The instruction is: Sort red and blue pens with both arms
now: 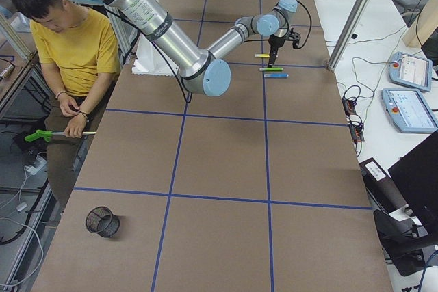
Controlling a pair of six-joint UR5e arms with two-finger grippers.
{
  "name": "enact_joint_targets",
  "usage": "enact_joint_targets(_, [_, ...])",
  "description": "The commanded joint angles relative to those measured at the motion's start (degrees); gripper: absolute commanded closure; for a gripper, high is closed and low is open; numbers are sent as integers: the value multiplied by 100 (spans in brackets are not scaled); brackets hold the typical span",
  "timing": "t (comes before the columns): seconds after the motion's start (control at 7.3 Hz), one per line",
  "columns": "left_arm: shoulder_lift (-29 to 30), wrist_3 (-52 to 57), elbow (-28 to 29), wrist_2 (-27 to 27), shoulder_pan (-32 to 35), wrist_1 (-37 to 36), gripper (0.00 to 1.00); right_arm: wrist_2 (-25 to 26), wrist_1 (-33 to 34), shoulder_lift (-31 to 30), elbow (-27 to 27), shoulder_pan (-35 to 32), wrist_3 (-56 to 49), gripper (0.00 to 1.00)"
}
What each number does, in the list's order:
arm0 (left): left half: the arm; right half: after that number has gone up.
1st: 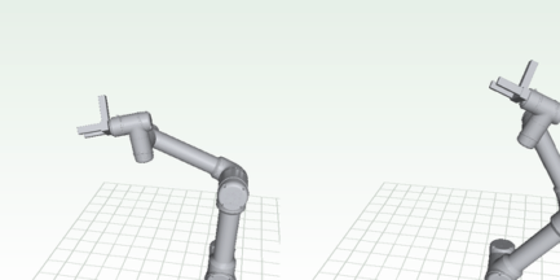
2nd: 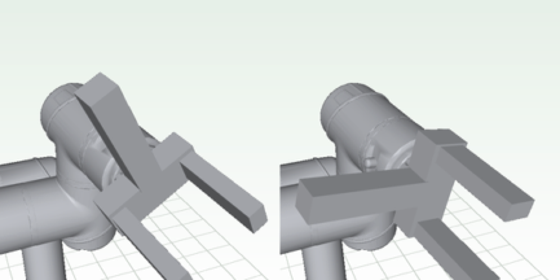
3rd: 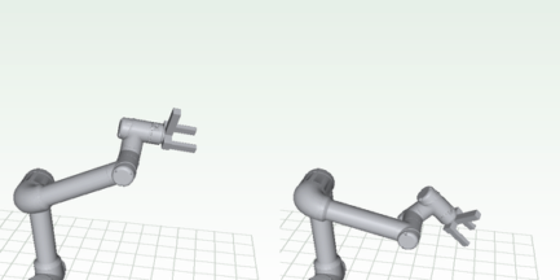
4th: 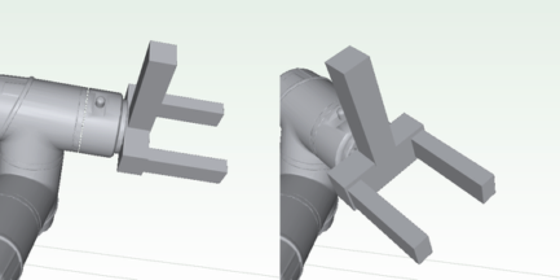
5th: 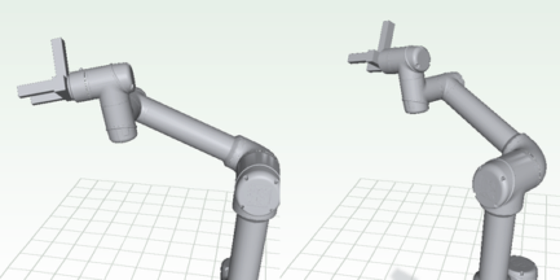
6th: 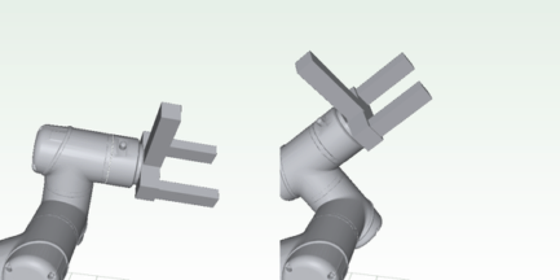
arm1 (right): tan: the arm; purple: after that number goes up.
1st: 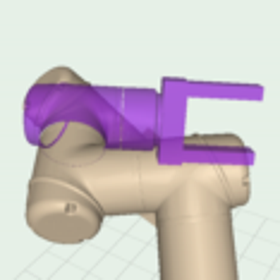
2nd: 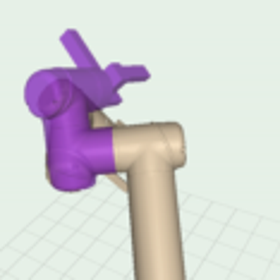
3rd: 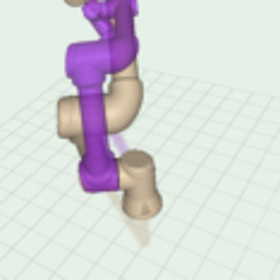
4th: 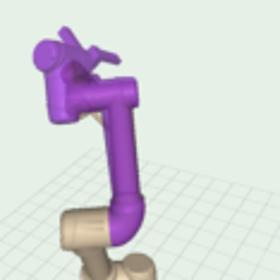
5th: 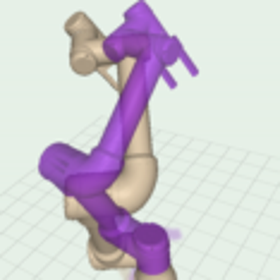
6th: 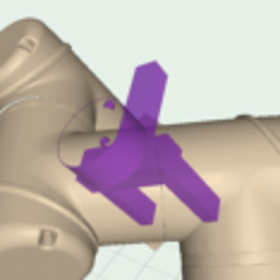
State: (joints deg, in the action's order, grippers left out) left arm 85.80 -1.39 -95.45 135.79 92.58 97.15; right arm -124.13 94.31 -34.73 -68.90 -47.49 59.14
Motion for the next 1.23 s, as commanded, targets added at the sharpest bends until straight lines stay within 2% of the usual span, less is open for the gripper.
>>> enact_joint_targets(0.0, [-2,7,61,0,-3,5,0,230,-18,500,866,55,10,3])
enact_joint_targets(0.41, [-2,7,70,-9,-3,5,0,275,-570,537,1457,134,19,12])
enact_joint_targets(0.68, [-2,7,70,-9,-3,5,0,364,-1061,546,1659,318,53,17])
enact_joint_targets(1.1, [-11,7,149,-9,-3,31,0,381,-1152,520,1705,460,115,28])
